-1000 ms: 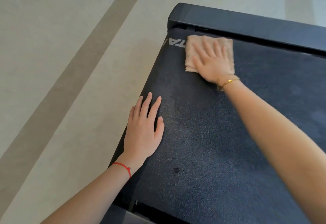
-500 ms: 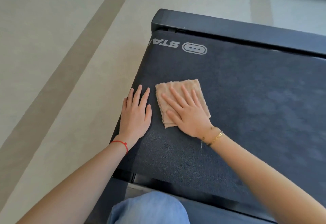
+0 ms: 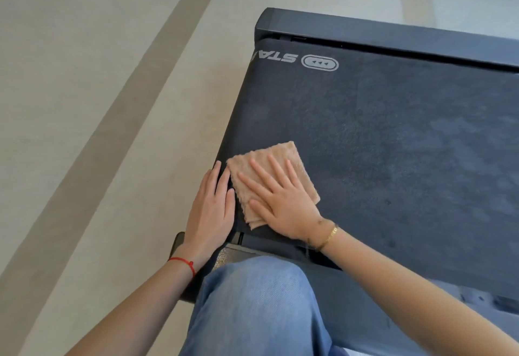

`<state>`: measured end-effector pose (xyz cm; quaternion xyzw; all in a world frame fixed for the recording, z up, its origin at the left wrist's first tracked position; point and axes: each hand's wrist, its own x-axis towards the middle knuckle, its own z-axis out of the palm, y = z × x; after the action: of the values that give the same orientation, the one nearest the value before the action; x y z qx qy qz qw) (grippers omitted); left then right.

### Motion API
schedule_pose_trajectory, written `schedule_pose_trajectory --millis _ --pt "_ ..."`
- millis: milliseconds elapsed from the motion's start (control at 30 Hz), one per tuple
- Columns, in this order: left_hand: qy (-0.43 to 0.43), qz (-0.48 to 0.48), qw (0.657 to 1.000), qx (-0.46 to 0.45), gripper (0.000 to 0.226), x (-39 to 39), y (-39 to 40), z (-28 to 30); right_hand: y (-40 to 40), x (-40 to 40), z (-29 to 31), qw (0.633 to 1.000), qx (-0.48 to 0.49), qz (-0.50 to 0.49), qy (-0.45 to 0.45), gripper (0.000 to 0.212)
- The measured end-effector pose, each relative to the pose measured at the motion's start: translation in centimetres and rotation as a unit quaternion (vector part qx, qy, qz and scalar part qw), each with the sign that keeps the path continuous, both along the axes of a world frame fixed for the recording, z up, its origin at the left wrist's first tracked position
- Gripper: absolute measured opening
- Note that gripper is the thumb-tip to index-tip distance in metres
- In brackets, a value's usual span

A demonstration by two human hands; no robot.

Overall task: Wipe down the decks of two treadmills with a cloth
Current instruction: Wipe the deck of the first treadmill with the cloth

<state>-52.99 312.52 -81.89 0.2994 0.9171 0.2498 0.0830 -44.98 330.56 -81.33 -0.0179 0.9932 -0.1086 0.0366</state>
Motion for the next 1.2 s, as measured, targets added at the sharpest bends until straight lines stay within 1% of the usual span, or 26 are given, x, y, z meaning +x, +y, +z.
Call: schedule_pose_trajectory --millis 33,100,167,267,333,467,533,600,667,767,800,833,900,967,1033,1100,1200 --pt "0.002 0.000 1.000 0.002 0.049 0.0 0.0 0.1 0.3 0.3 0.0 1.000 -0.002 0.007 -0.005 0.056" --pt "0.005 -0.003 1.000 0.008 0.048 0.1 0.0 0.5 1.7 -0.4 0.1 1.000 0.005 -0.017 -0.007 0.056" --pt "0.004 -0.005 1.000 0.012 0.049 0.0 0.0 0.6 3.5 -2.7 0.5 0.996 0.011 -0.085 -0.008 0.056" --pt "0.003 -0.001 1.000 0.012 0.050 0.1 -0.2 0.6 4.6 -5.8 1.1 0.983 0.004 -0.181 -0.041 0.056" --pt "0.001 0.000 1.000 0.009 0.050 0.1 -0.2 0.6 3.1 -5.4 1.0 0.984 0.005 -0.171 -0.044 0.057" --pt "0.017 -0.003 1.000 -0.016 0.051 0.1 -0.1 0.5 -1.8 0.9 0.6 0.998 0.004 -0.061 -0.019 0.057" --pt "0.033 -0.010 0.999 -0.036 0.051 0.1 -0.1 0.4 -2.3 3.6 0.6 0.998 -0.005 -0.064 -0.019 0.056" --pt "0.046 -0.018 0.997 -0.053 0.051 0.1 0.4 0.5 -0.8 5.3 0.6 0.994 -0.001 -0.108 -0.022 0.056" --pt "0.050 -0.024 0.996 -0.066 0.051 0.0 1.5 0.6 2.1 6.2 0.4 0.982 0.005 -0.186 -0.015 0.055" --pt "0.068 -0.047 0.993 -0.086 0.052 -0.1 4.1 0.8 7.5 6.7 0.7 0.944 -0.007 -0.328 -0.029 0.055" --pt "0.072 -0.059 0.992 -0.090 0.053 -0.1 5.1 0.9 8.6 6.7 0.9 0.932 -0.018 -0.361 -0.036 0.055" --pt "0.073 -0.068 0.991 -0.093 0.053 -0.1 6.1 0.9 8.9 6.8 1.1 0.927 -0.022 -0.372 -0.042 0.056" --pt "0.075 -0.080 0.989 -0.101 0.053 -0.1 8.2 0.8 7.4 7.1 0.9 0.943 -0.017 -0.329 -0.044 0.057" --pt "0.074 -0.087 0.988 -0.100 0.053 -0.3 10.4 0.7 4.7 8.7 0.6 0.969 -0.001 -0.244 -0.035 0.056" --pt "0.074 -0.094 0.988 -0.100 0.053 -0.5 12.3 0.6 3.6 10.8 0.5 0.983 0.003 -0.183 -0.032 0.055" --pt "0.083 -0.100 0.986 -0.106 0.053 -0.9 13.7 0.3 4.9 11.8 0.4 0.984 -0.002 -0.174 -0.023 0.054" --pt "0.089 -0.096 0.985 -0.113 0.054 -1.8 15.3 0.1 8.4 10.9 0.3 0.971 0.008 -0.237 -0.021 0.055"
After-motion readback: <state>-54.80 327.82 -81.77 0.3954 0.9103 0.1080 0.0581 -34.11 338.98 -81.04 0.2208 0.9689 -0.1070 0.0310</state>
